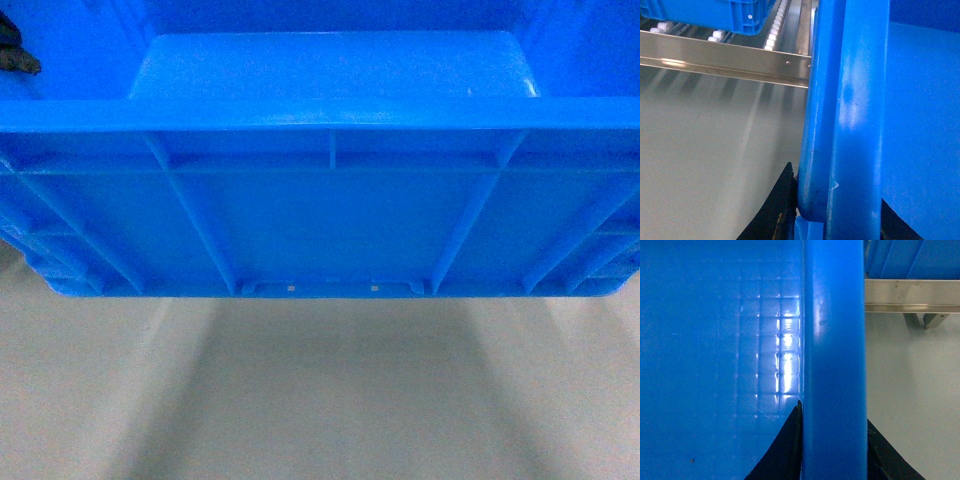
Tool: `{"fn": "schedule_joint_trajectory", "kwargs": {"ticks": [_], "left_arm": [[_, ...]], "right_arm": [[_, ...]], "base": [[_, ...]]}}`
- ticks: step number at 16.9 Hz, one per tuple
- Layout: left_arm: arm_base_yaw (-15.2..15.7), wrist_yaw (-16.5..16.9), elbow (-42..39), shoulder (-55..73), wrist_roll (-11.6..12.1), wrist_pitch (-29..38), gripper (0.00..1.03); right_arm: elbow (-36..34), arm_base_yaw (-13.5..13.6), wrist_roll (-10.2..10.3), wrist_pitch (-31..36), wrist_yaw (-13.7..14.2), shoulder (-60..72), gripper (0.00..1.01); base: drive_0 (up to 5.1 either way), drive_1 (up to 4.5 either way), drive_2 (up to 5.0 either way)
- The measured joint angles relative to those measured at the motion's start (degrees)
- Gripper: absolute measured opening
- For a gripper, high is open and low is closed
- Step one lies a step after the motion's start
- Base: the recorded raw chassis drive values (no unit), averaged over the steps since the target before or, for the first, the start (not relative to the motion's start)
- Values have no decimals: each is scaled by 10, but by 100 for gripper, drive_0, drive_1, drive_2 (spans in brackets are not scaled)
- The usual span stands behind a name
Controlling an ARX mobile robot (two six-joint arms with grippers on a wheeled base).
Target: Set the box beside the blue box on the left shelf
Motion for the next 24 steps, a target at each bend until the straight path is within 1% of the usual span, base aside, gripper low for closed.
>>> {"fn": "schedule_joint_trajectory", "kwargs": {"ticks": [6,24], "left_arm": [[0,0,0,0,0,1,20],[0,0,0,0,0,2,20]], "right_arm": [[0,0,0,1,0,0,21],[0,0,0,3,1,0,21]], "base": [[0,0,0],[7,433,-419]]}}
